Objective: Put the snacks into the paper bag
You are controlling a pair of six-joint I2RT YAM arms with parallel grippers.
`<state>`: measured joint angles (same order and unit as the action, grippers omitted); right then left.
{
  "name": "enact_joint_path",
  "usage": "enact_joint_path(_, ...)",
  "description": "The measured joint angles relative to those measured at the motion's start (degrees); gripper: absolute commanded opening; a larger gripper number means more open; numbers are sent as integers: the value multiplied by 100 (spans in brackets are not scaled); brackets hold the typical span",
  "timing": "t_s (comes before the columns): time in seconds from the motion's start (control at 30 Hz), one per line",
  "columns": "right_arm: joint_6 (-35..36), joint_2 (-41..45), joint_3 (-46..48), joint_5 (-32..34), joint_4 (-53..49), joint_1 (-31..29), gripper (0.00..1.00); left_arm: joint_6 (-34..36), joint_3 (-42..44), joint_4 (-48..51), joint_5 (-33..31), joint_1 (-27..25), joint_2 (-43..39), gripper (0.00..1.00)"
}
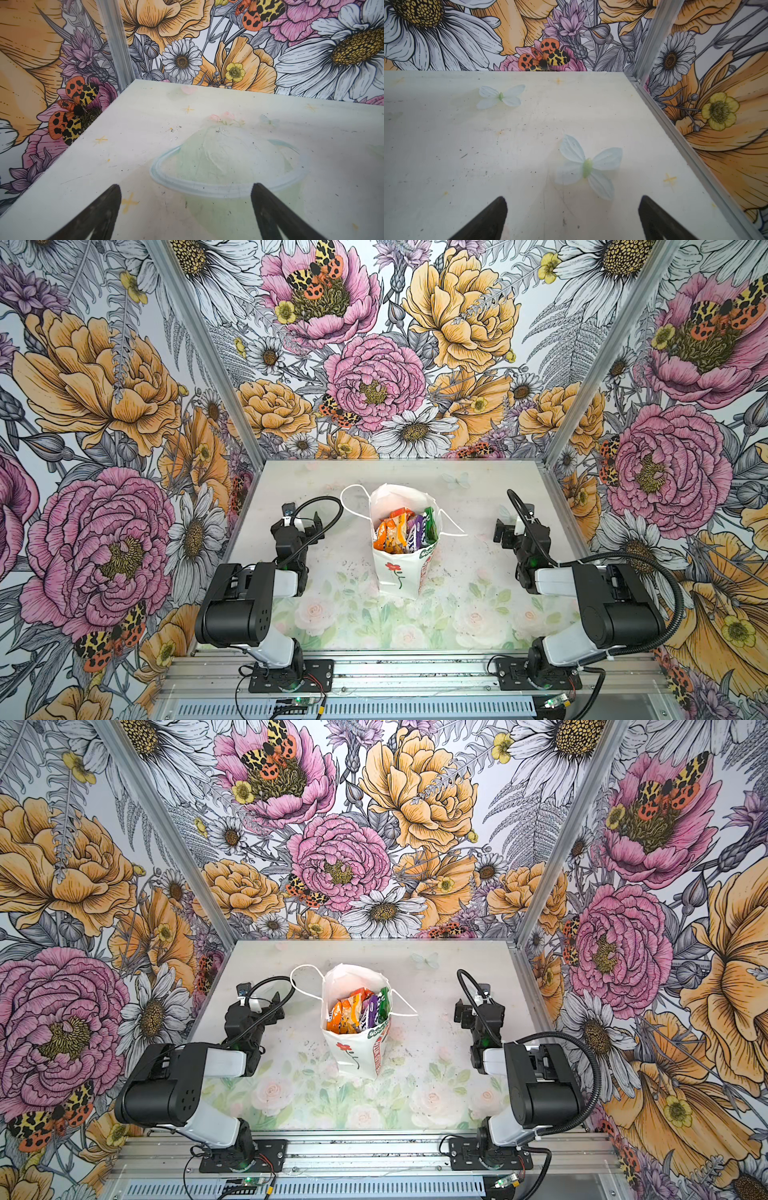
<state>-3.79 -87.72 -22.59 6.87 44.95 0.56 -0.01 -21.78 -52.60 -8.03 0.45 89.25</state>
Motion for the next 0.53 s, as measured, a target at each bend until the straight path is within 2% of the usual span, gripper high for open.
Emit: enact_joint_path(0.53, -44, 0, 0, 59, 118, 13, 100, 0, 0, 0, 0, 0, 0, 99)
